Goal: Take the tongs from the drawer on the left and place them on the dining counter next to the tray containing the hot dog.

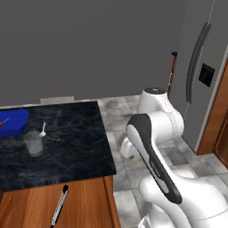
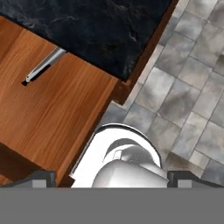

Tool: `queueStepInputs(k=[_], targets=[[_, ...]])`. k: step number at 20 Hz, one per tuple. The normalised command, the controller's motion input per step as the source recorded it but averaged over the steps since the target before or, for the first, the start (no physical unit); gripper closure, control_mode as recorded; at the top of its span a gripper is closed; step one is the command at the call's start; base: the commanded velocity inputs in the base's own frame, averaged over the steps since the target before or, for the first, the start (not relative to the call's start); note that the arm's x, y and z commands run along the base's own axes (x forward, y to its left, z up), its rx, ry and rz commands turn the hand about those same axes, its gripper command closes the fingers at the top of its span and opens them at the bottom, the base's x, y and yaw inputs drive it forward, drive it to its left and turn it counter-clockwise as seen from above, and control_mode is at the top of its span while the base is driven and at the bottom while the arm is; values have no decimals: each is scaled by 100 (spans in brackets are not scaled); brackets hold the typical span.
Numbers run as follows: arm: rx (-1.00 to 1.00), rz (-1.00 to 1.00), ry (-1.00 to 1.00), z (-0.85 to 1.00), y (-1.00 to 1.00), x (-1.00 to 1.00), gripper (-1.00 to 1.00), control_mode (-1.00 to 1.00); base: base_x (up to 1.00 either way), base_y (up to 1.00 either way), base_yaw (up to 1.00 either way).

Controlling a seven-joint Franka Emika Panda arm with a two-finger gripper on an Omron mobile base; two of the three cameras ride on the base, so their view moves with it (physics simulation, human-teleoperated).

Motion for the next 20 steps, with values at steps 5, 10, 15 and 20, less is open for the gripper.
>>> queueStepInputs(k=[5,10,15,20], targets=[[0,17,-5,-73,92,0,-100,-100,0,0,0],[0,10,0,-54,68,3,-100,-100,0,0,0],[-3,2,0,-11,44,0,-100,-100,0,0,0],[-1,0,19,-23,27,14,-100,-100,0,0,0]])
